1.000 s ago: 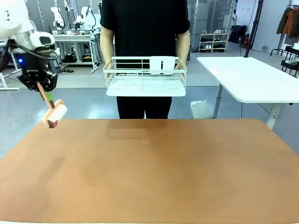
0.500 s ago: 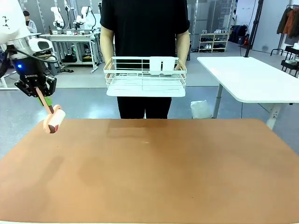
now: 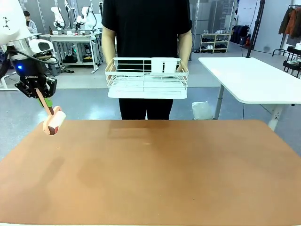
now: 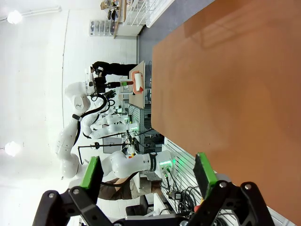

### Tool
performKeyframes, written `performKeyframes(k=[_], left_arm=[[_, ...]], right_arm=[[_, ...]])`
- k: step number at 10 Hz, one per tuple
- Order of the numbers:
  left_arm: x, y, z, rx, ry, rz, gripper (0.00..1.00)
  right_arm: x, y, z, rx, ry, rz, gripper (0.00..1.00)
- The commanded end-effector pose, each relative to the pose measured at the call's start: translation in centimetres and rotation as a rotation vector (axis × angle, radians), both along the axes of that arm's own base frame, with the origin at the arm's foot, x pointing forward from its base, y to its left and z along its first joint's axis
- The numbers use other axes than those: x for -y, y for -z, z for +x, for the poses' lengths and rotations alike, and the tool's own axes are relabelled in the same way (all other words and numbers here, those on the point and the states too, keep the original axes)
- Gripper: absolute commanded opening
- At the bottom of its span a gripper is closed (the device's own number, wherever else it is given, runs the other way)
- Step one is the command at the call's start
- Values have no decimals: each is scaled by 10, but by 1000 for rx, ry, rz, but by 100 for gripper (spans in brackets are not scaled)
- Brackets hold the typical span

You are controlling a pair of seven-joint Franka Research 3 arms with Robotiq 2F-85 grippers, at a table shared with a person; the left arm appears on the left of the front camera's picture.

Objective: Clean the table.
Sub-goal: Place the Lint Roller down when the Dish drying rack is positioned in the middle of the table.

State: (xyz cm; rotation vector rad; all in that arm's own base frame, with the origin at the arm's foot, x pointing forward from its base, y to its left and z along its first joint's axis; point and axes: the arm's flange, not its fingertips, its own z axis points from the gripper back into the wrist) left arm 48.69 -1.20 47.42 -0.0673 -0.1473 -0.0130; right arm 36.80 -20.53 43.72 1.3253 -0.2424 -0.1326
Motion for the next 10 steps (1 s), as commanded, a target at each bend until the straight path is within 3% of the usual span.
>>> performKeyframes(k=[1, 10], left_arm=[[-3, -2, 0, 3, 14, 16, 21], [-3, -2, 0, 3, 14, 16, 21]], right_arm=[[-2, -3, -3, 4, 2, 11, 100], [-2, -3, -3, 4, 2, 11, 100]])
